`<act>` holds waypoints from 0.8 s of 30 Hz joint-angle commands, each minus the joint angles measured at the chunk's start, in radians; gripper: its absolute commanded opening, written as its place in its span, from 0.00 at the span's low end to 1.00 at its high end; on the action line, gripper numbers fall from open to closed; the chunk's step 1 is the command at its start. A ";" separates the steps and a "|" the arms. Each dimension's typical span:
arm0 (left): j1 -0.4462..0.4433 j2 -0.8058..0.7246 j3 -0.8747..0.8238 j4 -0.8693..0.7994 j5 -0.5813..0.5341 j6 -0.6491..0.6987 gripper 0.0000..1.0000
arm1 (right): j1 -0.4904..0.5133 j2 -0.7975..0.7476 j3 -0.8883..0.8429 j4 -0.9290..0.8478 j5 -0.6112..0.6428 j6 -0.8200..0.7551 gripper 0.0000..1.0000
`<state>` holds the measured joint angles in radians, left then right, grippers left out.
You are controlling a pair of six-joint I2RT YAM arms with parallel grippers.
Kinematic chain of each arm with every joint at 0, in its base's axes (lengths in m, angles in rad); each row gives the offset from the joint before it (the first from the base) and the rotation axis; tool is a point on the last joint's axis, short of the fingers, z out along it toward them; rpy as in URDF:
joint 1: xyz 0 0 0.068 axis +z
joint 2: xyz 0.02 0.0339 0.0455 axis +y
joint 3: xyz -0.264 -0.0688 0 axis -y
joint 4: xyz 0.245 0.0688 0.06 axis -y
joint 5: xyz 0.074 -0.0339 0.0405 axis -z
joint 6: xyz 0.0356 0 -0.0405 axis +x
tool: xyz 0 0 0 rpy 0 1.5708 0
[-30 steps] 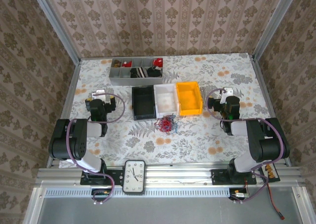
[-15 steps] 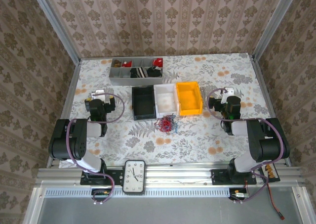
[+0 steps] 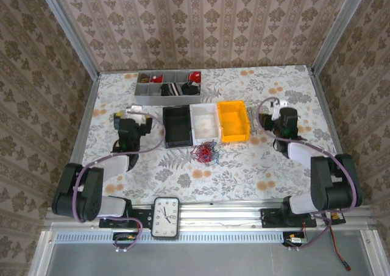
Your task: Untangle the cables
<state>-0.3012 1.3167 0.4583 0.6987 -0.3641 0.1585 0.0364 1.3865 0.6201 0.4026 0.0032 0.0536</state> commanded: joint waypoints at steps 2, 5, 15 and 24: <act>-0.116 -0.054 0.096 -0.258 -0.099 -0.150 1.00 | 0.167 -0.104 0.046 -0.246 0.110 0.057 0.58; -0.237 -0.041 0.134 -0.378 0.049 -0.353 1.00 | 0.355 -0.129 0.041 -0.312 0.207 0.162 0.62; -0.655 0.066 0.229 -0.501 0.222 -0.194 1.00 | 0.592 -0.054 -0.040 -0.243 0.192 0.595 0.64; -0.668 0.072 0.218 -0.500 0.353 -0.223 1.00 | 0.593 -0.008 -0.026 -0.284 0.094 0.613 0.61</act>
<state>-0.9684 1.3876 0.6579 0.2111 -0.0738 -0.0711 0.6273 1.3602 0.5728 0.1448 0.1356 0.6285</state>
